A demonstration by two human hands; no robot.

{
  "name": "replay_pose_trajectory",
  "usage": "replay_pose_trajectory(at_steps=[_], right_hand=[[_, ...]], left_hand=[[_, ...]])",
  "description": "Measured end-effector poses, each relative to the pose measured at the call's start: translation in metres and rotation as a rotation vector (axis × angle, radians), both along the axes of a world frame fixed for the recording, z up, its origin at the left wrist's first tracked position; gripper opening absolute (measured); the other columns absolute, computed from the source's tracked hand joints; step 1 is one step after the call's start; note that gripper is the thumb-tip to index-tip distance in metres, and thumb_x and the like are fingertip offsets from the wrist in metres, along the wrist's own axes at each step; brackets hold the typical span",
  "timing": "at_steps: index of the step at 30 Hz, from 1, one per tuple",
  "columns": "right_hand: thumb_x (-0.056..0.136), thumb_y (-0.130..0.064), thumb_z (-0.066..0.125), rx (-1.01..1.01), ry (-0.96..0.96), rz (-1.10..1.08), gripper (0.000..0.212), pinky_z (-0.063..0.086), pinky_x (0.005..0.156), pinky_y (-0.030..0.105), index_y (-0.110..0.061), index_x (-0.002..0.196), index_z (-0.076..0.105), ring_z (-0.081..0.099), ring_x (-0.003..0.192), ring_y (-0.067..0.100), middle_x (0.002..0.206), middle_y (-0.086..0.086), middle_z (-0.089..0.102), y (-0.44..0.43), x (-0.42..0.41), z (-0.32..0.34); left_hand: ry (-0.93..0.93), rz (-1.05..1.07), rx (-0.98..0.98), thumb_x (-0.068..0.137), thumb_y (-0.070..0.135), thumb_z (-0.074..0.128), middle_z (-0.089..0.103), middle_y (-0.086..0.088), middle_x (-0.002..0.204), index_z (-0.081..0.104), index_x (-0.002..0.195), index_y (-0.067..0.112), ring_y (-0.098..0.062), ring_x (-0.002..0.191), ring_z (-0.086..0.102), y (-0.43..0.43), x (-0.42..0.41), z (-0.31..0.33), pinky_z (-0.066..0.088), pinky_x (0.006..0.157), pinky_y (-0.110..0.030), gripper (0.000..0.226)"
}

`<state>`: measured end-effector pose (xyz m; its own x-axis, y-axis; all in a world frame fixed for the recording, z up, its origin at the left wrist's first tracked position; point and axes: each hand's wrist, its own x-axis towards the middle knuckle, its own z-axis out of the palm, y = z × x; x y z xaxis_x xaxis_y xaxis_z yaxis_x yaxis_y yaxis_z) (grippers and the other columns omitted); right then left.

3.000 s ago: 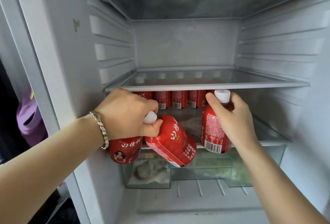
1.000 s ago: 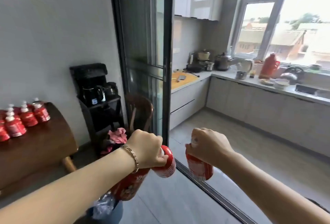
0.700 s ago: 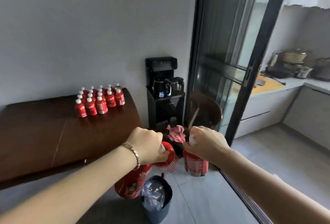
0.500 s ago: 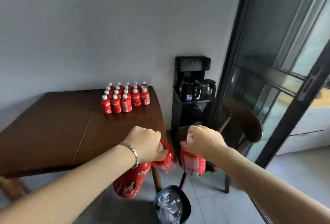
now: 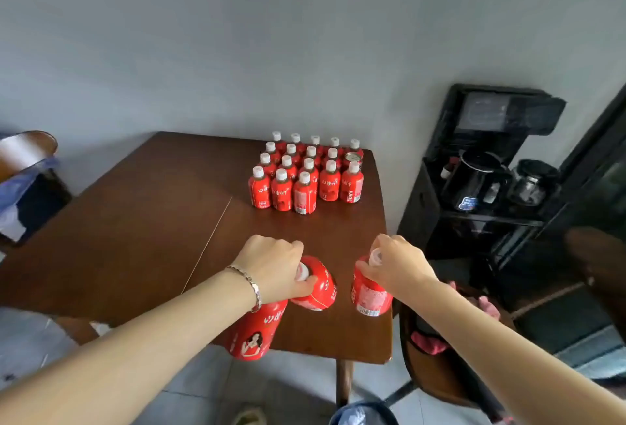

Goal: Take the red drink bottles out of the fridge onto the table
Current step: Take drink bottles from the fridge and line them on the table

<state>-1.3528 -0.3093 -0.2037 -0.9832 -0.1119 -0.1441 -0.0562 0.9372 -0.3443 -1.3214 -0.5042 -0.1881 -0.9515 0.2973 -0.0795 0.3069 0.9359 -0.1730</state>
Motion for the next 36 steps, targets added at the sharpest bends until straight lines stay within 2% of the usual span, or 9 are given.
replay_pose_trajectory(at_steps=[8, 14, 16, 19, 26, 28, 30, 33, 36], right_hand=[[0.089, -0.038, 0.06, -0.116, -0.133, -0.196, 0.033, 0.052, 0.065, 0.022, -0.017, 0.114, 0.054, 0.057, 0.085, 0.014, 0.12, 0.005, 0.05, -0.047, -0.137, -0.068], [0.09, -0.032, 0.059, -0.175, -0.162, -0.346, 0.031, 0.057, 0.072, 0.03, -0.019, 0.118, 0.054, 0.056, 0.085, 0.016, 0.122, 0.006, 0.044, -0.082, -0.236, -0.096], [0.091, -0.032, 0.059, -0.199, -0.154, -0.37, 0.031, 0.056, 0.073, 0.031, -0.017, 0.117, 0.054, 0.054, 0.085, 0.017, 0.12, 0.006, 0.043, -0.09, -0.261, -0.101], [0.091, -0.031, 0.058, -0.259, -0.118, -0.371, 0.03, 0.047, 0.071, 0.026, -0.013, 0.114, 0.057, 0.051, 0.086, 0.015, 0.118, 0.007, 0.045, -0.099, -0.296, -0.114], [0.09, -0.034, 0.057, -0.496, -0.095, -0.44, 0.029, 0.044, 0.062, 0.02, -0.011, 0.108, 0.059, 0.056, 0.088, 0.016, 0.118, 0.012, 0.057, -0.115, -0.34, -0.147], [0.089, -0.028, 0.06, -0.499, -0.142, -0.364, 0.049, 0.05, 0.079, 0.026, -0.016, 0.134, 0.044, 0.056, 0.103, 0.019, 0.135, 0.009, 0.044, -0.11, -0.333, -0.141], [0.085, -0.021, 0.063, -0.294, -0.141, -0.215, 0.072, 0.049, 0.081, 0.025, -0.02, 0.145, 0.025, 0.055, 0.112, 0.022, 0.144, 0.006, 0.028, -0.108, -0.313, -0.131], [0.074, -0.02, 0.064, -0.06, 0.087, 0.23, 0.081, 0.048, 0.094, 0.033, -0.019, 0.146, 0.029, 0.047, 0.124, 0.026, 0.141, 0.002, 0.032, -0.116, -0.282, -0.132], [0.069, -0.042, 0.069, -0.065, -0.109, 0.356, 0.089, 0.035, 0.105, 0.031, -0.025, 0.146, 0.028, 0.035, 0.132, 0.015, 0.141, -0.01, 0.037, -0.123, -0.272, -0.143]], left_hand=[[-0.068, -0.175, -0.037, 0.088, 0.058, 0.04, 0.068, -0.002, 0.097, 0.051, 0.105, 0.016, -0.023, 0.089, 0.065, -0.063, -0.142, -0.054, 0.037, 0.068, -0.03, 0.046], [-0.076, -0.316, 0.046, 0.09, 0.056, 0.039, 0.068, -0.002, 0.098, 0.051, 0.109, 0.014, -0.022, 0.091, 0.065, -0.094, -0.237, -0.081, 0.039, 0.069, -0.028, 0.048], [-0.027, -0.354, 0.104, 0.088, 0.054, 0.04, 0.07, -0.001, 0.085, 0.058, 0.101, 0.013, -0.021, 0.079, 0.068, -0.099, -0.253, -0.088, 0.037, 0.061, -0.026, 0.046], [0.027, -0.356, 0.138, 0.069, 0.057, 0.038, 0.055, 0.004, 0.042, 0.064, 0.061, 0.018, -0.01, 0.034, 0.054, -0.104, -0.273, -0.105, 0.028, 0.04, -0.017, 0.047], [0.016, -0.31, 0.223, 0.062, 0.057, 0.036, 0.048, 0.005, 0.035, 0.06, 0.052, 0.021, -0.008, 0.027, 0.046, -0.111, -0.302, -0.137, 0.02, 0.037, -0.017, 0.044], [0.033, -0.304, 0.239, 0.061, 0.056, 0.036, 0.047, 0.006, 0.034, 0.059, 0.051, 0.021, -0.009, 0.026, 0.045, -0.111, -0.308, -0.141, 0.02, 0.037, -0.017, 0.043], [0.047, -0.297, 0.257, 0.06, 0.056, 0.04, 0.046, 0.006, 0.034, 0.057, 0.05, 0.021, -0.009, 0.025, 0.044, -0.11, -0.312, -0.145, 0.02, 0.038, -0.016, 0.04], [0.078, -0.296, 0.29, 0.059, 0.057, 0.046, 0.047, 0.006, 0.034, 0.054, 0.049, 0.02, -0.009, 0.026, 0.046, -0.103, -0.32, -0.146, 0.02, 0.04, -0.015, 0.039], [0.102, -0.3, 0.322, 0.062, 0.058, 0.04, 0.05, 0.006, 0.036, 0.057, 0.051, 0.021, -0.009, 0.028, 0.047, -0.088, -0.326, -0.146, 0.018, 0.042, -0.015, 0.043]])
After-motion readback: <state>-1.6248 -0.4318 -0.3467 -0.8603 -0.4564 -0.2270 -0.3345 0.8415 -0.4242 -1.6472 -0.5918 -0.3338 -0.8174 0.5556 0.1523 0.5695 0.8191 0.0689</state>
